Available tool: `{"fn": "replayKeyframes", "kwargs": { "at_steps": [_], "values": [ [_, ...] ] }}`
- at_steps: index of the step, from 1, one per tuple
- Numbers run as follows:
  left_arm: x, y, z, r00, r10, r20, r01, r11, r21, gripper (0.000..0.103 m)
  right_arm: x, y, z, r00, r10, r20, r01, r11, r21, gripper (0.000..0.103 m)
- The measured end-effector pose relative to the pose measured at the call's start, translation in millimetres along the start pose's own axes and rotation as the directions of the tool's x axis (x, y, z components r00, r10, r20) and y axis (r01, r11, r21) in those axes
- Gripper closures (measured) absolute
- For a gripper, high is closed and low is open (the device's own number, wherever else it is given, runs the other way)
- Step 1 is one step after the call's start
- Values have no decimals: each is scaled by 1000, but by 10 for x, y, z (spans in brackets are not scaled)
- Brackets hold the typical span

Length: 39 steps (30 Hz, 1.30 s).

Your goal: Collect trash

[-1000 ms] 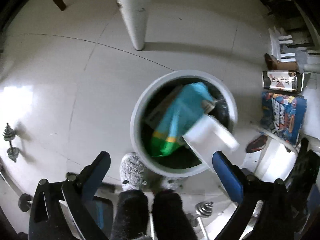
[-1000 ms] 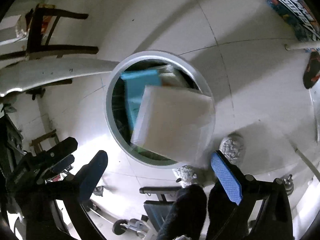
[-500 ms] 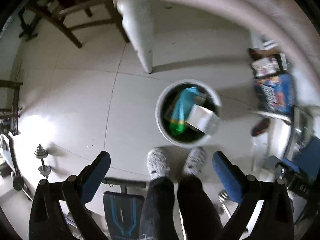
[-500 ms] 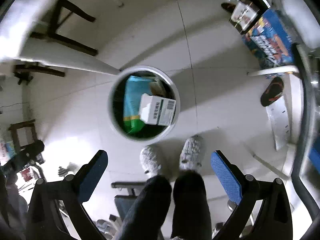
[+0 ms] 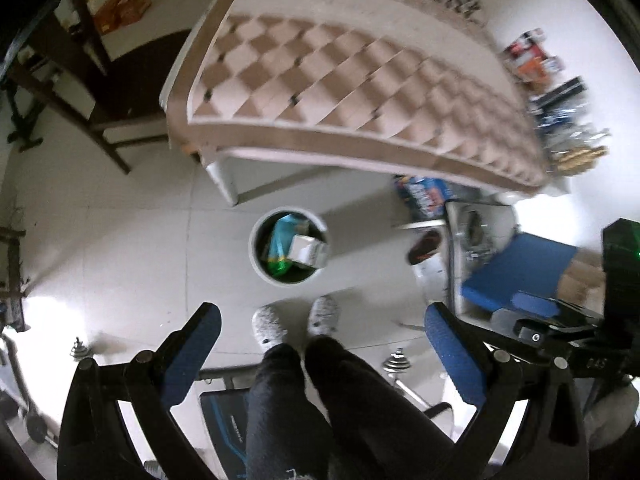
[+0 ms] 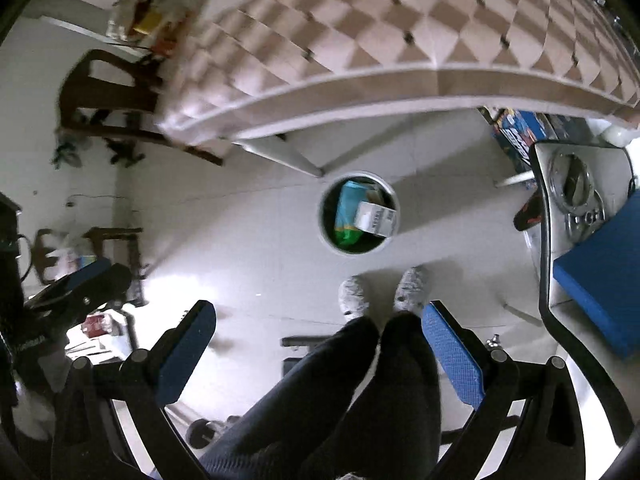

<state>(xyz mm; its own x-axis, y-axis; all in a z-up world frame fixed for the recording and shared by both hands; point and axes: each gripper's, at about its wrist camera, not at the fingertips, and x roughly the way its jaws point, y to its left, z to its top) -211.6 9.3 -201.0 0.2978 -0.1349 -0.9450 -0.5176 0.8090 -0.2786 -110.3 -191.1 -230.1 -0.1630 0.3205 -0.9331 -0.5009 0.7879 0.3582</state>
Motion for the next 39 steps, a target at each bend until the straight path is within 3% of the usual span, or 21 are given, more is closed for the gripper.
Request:
{"fn": "replayKeyframes", "kwargs": {
  "at_steps": [8,15,29,39],
  "values": [
    [-644,-212,-144,994,-101,48,101,995,0,0,-1032,293,-277,996,62,65,-57,996,-72,0],
    [-1009,-308,-260,986,-134,95,135,991,0,0,-1577,443,-430,988,112,105,-101,989,-109,0],
    [-1182,-414,-284,980,-144,141,141,990,28,0,-1726,477,-480,985,144,91,-131,983,-130,0],
    [-1178,-438,-227,980,-160,120,153,986,63,0,-1716,446,-493,986,147,79,-136,982,-127,0]
  ]
}}
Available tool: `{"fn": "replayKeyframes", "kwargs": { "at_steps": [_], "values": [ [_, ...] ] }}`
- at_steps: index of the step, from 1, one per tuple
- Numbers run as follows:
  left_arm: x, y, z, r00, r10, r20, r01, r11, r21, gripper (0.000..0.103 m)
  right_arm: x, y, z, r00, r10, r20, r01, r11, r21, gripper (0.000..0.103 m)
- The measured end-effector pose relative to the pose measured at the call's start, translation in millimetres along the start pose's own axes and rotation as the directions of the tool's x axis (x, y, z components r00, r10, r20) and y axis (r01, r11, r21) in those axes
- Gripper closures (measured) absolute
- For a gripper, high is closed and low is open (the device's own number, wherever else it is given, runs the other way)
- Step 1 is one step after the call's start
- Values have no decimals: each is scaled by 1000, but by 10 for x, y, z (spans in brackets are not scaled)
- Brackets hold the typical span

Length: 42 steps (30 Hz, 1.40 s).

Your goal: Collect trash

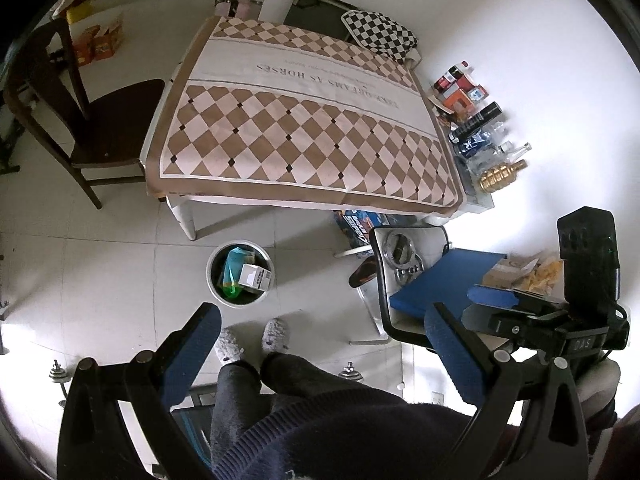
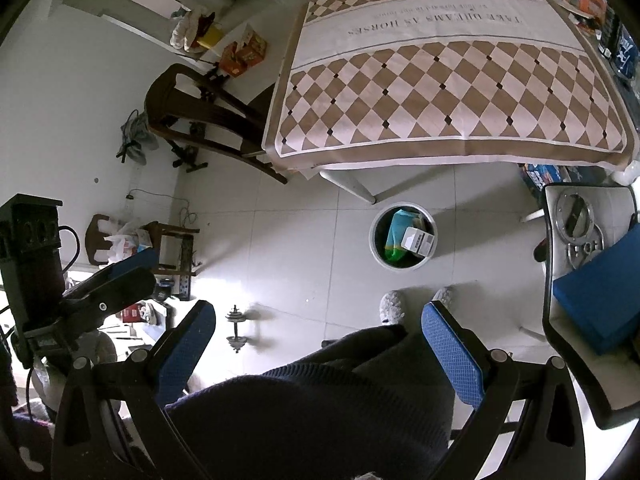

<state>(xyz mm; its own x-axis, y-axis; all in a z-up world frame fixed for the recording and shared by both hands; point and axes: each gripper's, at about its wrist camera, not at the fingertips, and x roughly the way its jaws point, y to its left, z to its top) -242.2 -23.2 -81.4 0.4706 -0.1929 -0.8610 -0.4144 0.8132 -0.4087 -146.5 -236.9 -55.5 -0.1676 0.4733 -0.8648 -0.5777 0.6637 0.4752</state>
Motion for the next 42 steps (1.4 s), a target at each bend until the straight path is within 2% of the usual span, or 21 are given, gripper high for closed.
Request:
{"fn": "replayKeyframes", "kwargs": {
  "at_steps": [18,42],
  "values": [
    [82,-85,38,999,-23,-29,23,1000,15,0,3,72,-16,1000,9,-8,-9,1000,15,0],
    [106,-146,33,999,-34,-31,35,999,12,0,-2,55,7,1000,17,-13,-16,999,34,0]
  ]
}}
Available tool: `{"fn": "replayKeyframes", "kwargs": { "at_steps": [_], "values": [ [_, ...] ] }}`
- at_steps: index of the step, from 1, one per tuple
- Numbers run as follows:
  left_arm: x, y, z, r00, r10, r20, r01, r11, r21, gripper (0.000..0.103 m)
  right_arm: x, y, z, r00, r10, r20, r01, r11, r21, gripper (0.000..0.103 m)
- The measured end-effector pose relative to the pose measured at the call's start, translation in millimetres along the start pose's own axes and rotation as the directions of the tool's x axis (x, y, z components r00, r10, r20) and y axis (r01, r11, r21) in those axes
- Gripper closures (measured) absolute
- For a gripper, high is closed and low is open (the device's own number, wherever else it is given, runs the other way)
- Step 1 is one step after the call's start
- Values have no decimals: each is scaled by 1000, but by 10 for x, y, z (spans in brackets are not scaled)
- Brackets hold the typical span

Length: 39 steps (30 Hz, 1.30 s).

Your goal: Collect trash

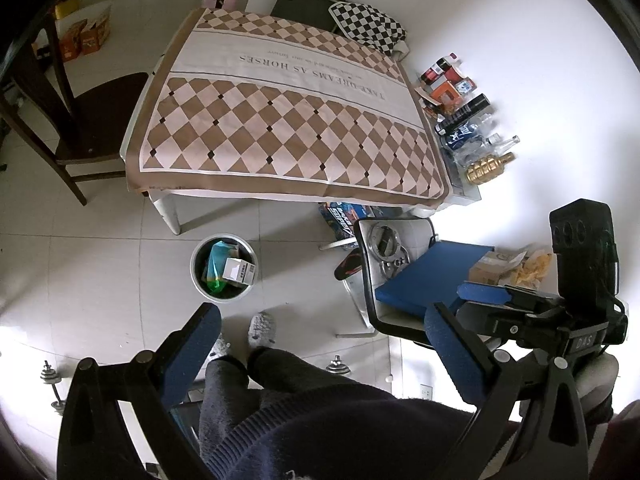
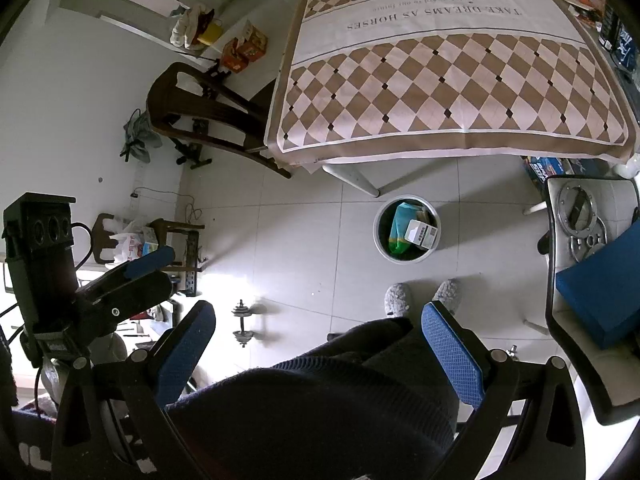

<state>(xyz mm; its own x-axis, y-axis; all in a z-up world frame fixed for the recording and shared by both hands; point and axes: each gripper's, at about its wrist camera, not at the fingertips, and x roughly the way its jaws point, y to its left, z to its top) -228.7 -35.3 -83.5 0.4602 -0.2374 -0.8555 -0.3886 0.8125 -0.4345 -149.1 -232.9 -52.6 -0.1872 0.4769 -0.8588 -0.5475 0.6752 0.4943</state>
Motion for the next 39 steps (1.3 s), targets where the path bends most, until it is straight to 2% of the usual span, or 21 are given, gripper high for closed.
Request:
{"fn": "replayKeyframes", "kwargs": {
  "at_steps": [26,39],
  "values": [
    [-9,12,-12,1000,-2,2,2,1000,-1,0,-23,9,-26,1000,3,-3,-3,1000,2,0],
    [18,-151,-30,1000,-6,6,6,1000,1,0,-50,54,-71,1000,8,-17,-8,1000,-10,0]
  ]
}}
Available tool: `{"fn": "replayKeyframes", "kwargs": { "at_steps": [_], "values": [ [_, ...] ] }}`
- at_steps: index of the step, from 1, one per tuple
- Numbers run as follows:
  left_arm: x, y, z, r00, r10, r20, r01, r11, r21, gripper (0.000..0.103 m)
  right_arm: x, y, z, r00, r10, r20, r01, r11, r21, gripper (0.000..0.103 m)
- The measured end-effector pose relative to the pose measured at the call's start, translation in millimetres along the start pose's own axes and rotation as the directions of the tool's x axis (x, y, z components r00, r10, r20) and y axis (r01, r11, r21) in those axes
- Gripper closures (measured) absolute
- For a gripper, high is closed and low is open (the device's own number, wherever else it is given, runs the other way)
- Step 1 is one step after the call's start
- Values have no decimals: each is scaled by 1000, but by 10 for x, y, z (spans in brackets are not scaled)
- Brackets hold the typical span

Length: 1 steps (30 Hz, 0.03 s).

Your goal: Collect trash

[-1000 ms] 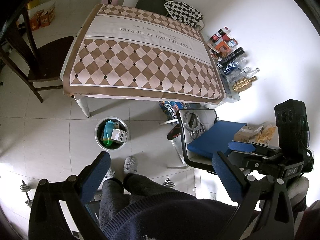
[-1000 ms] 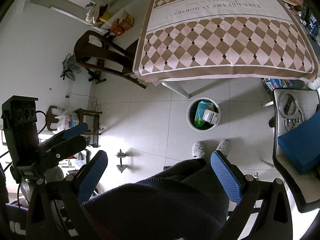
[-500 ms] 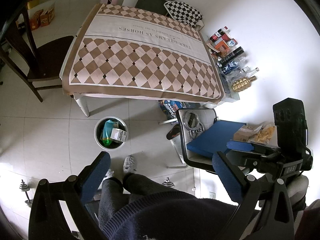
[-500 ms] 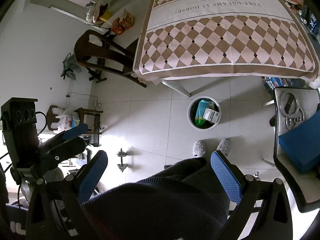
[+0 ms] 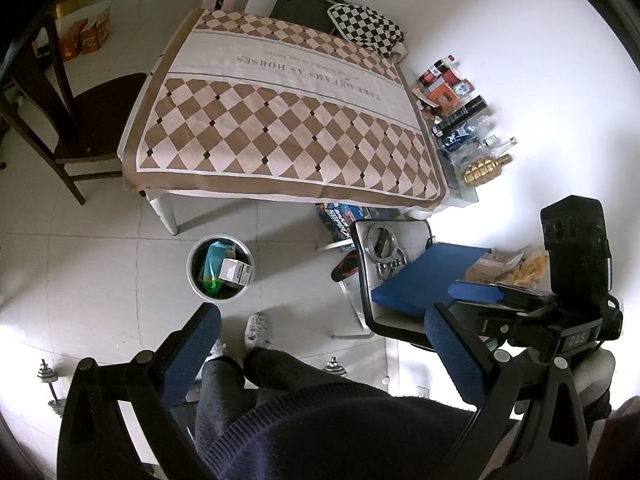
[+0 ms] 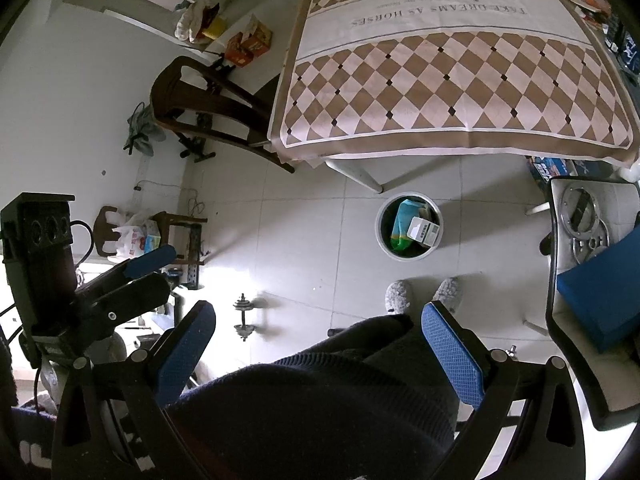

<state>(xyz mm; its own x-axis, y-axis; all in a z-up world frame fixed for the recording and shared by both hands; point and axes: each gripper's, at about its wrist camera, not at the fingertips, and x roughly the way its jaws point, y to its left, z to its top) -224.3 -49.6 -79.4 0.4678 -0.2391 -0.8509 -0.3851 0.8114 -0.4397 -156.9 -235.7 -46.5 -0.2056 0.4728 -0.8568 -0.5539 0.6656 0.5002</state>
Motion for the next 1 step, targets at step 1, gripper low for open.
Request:
{"fn": "replayKeyframes", "kwargs": {
  "at_steps": [1],
  "values": [
    [6,-31,4,1000,3,1,-3,1000,0,0,-5,-8,22,1000,2,-3,-2,1000,-2,0]
  ]
}}
